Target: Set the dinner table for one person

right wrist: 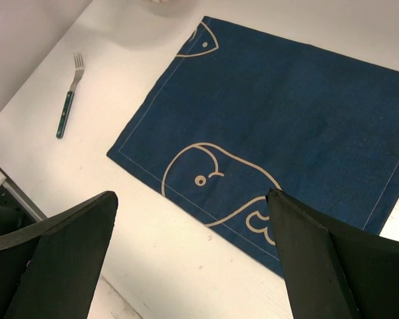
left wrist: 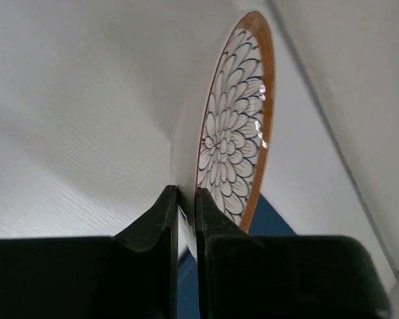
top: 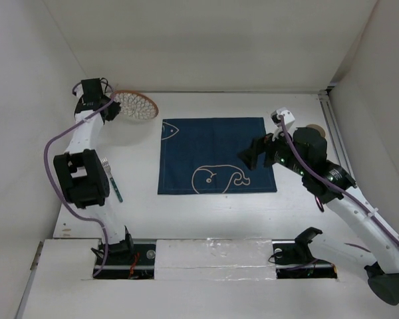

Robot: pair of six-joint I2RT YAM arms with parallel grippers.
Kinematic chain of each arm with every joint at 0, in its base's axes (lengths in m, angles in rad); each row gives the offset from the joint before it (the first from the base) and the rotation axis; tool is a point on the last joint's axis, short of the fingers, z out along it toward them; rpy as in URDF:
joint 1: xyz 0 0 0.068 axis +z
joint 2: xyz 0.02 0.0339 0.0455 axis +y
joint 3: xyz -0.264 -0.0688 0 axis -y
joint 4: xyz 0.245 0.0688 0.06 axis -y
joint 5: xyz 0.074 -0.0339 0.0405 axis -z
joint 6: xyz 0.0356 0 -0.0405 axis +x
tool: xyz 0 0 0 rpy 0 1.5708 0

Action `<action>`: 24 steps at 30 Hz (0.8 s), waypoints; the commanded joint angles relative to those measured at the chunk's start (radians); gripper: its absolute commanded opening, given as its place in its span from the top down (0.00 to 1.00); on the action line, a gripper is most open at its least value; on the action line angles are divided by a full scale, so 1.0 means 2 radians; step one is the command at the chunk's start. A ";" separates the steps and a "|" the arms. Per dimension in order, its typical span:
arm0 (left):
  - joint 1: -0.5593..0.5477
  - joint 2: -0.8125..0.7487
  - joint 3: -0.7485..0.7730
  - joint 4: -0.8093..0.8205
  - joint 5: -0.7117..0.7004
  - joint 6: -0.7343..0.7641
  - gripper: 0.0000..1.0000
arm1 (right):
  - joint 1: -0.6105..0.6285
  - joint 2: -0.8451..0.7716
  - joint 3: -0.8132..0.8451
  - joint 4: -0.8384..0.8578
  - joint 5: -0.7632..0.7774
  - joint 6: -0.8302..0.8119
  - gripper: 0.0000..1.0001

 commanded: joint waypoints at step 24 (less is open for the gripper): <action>-0.227 -0.105 -0.198 0.330 0.261 -0.057 1.00 | -0.009 -0.027 -0.012 -0.026 0.011 -0.002 0.00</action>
